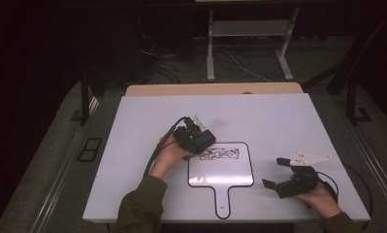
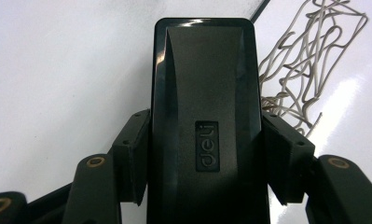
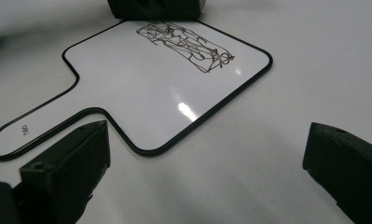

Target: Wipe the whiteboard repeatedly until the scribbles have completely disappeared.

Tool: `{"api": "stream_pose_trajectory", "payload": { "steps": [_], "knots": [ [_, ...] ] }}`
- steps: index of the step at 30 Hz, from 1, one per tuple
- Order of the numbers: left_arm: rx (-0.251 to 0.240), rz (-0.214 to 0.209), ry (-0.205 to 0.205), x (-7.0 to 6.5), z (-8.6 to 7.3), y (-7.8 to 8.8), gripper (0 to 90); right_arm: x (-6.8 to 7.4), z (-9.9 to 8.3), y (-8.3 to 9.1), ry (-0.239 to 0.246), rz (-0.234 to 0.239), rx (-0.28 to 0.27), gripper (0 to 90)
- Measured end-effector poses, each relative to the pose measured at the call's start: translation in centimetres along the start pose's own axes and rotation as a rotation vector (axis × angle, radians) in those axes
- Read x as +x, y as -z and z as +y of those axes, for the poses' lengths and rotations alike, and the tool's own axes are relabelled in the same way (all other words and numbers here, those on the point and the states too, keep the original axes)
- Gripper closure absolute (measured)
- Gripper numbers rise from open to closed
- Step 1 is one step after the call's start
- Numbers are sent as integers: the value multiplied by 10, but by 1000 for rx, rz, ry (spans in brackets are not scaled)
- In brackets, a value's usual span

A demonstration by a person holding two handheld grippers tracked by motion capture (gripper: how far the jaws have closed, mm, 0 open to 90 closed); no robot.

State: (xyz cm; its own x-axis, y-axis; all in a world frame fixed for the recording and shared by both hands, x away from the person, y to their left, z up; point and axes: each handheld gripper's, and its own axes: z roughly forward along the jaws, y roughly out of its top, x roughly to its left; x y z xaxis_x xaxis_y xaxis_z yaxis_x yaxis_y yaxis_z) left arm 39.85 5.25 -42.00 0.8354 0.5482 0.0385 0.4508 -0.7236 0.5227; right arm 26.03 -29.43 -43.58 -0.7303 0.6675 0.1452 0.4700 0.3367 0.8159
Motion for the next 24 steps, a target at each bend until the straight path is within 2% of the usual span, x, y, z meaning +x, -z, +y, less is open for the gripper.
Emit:
{"api": "stream_pose_trajectory", "payload": {
  "steps": [8,15,24],
  "knots": [
    [20,10,-12,-1,0,-4,394,0,0,0,-1,0,-1,0],
    [22,9,-10,-1,0,-4,394,0,0,0,0,0,1,0],
    [24,6,-26,-4,2,-5,394,0,0,0,-3,0,4,0]
  ]
}}
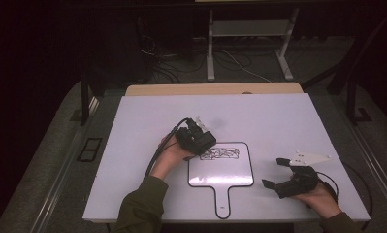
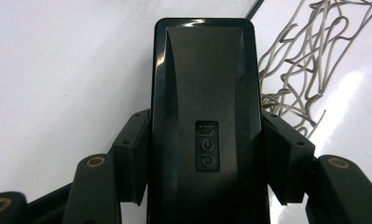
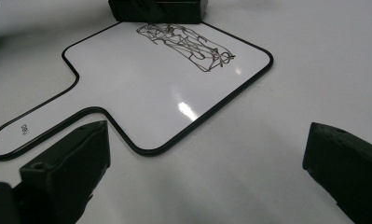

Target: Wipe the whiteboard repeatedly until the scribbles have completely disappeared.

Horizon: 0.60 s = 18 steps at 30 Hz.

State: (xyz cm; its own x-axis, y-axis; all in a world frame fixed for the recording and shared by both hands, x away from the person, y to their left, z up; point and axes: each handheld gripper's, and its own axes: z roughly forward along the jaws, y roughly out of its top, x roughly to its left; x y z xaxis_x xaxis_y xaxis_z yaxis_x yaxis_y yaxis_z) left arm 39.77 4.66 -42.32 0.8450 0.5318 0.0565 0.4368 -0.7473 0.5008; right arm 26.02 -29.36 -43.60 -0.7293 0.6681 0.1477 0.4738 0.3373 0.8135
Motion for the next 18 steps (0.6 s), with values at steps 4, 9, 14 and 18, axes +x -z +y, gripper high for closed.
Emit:
{"api": "stream_pose_trajectory", "payload": {
  "steps": [4,9,14,18],
  "knots": [
    [-1,-10,-5,-3,2,-1,394,0,0,0,0,0,0,0],
    [-2,-21,-14,-8,4,-2,394,0,0,0,1,0,-1,0],
    [4,-28,-27,-12,7,-3,394,0,0,0,0,0,1,0],
    [3,-32,-45,-16,9,-4,394,0,0,0,0,-1,1,0]
  ]
}}
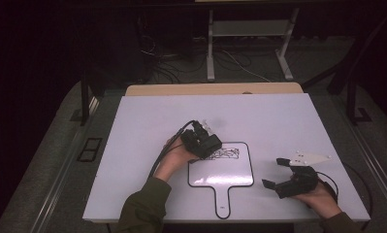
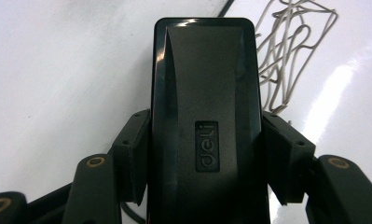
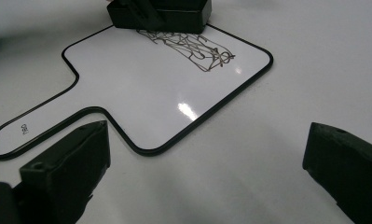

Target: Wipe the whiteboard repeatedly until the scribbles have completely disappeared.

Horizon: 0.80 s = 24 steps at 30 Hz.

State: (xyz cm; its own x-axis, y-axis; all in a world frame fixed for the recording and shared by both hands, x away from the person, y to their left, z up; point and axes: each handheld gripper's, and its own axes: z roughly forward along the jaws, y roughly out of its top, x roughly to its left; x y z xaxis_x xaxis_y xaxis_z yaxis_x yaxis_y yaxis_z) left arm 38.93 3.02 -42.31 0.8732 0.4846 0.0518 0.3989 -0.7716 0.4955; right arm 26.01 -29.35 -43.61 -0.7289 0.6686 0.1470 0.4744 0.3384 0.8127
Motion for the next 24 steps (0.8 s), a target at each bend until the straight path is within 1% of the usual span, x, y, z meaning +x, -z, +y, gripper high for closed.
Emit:
{"api": "stream_pose_trajectory", "payload": {
  "steps": [6,7,8,11,12,13,18,20,22,23,24],
  "knots": [
    [8,-10,-26,-5,3,-1,394,0,0,0,0,-1,-1,0],
    [8,-12,-28,-6,4,-1,394,0,0,0,0,-1,0,0],
    [-1,-18,-19,-8,4,-2,394,0,0,0,0,-1,0,0],
    [2,-24,-35,-10,6,-3,394,0,0,0,1,0,0,0],
    [-5,-25,-36,-12,6,-3,394,0,0,0,1,-1,0,0],
    [2,-26,-41,-13,7,-3,394,0,0,0,1,-1,1,0],
    [1,-41,-55,-18,10,-4,394,0,0,0,2,-2,0,0],
    [0,-47,-68,-21,11,-5,394,0,0,0,2,-1,0,0],
    [4,-58,-72,-24,13,-5,394,0,0,0,0,-2,1,0],
    [-2,-63,-77,-25,13,-6,394,0,0,0,1,-2,0,0],
    [5,-67,-83,-27,15,-6,394,0,0,0,2,-2,0,0]
  ]
}}
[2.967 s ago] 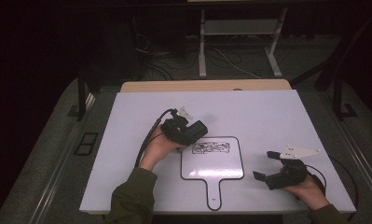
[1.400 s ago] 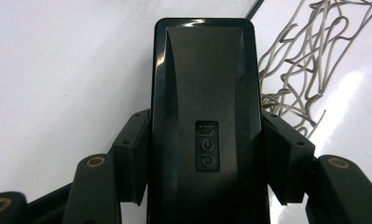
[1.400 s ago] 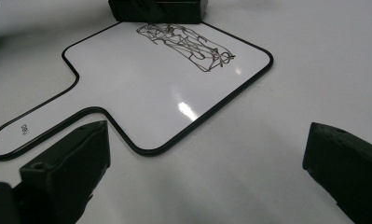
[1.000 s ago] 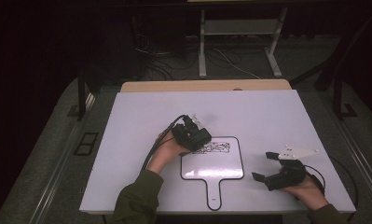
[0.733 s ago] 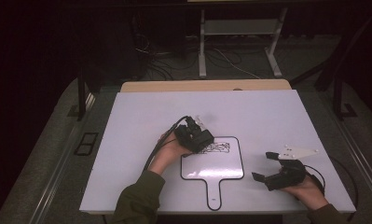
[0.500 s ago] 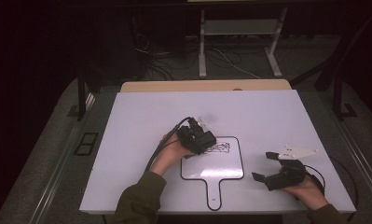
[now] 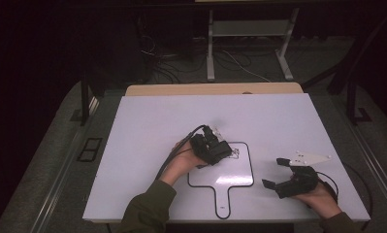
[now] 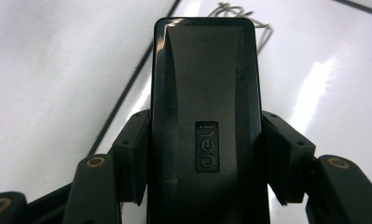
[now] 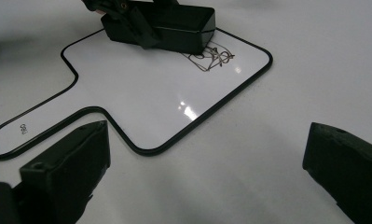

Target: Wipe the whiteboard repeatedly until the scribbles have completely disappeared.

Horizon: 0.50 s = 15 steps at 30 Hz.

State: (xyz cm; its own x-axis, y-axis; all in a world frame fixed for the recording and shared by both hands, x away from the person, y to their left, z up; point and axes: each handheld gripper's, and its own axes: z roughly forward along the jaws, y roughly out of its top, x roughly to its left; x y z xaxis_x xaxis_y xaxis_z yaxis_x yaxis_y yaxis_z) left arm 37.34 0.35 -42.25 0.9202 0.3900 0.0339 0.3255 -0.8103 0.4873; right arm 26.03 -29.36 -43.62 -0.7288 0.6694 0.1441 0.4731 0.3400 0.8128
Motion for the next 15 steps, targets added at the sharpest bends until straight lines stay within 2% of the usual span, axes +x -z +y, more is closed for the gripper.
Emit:
{"api": "stream_pose_trajectory", "payload": {
  "steps": [5,15],
  "knots": [
    [3,2,-9,0,1,0,394,0,0,1,0,-1,-2,0],
    [0,37,35,15,-7,3,394,-1,0,1,-1,-3,-3,0]
  ]
}}
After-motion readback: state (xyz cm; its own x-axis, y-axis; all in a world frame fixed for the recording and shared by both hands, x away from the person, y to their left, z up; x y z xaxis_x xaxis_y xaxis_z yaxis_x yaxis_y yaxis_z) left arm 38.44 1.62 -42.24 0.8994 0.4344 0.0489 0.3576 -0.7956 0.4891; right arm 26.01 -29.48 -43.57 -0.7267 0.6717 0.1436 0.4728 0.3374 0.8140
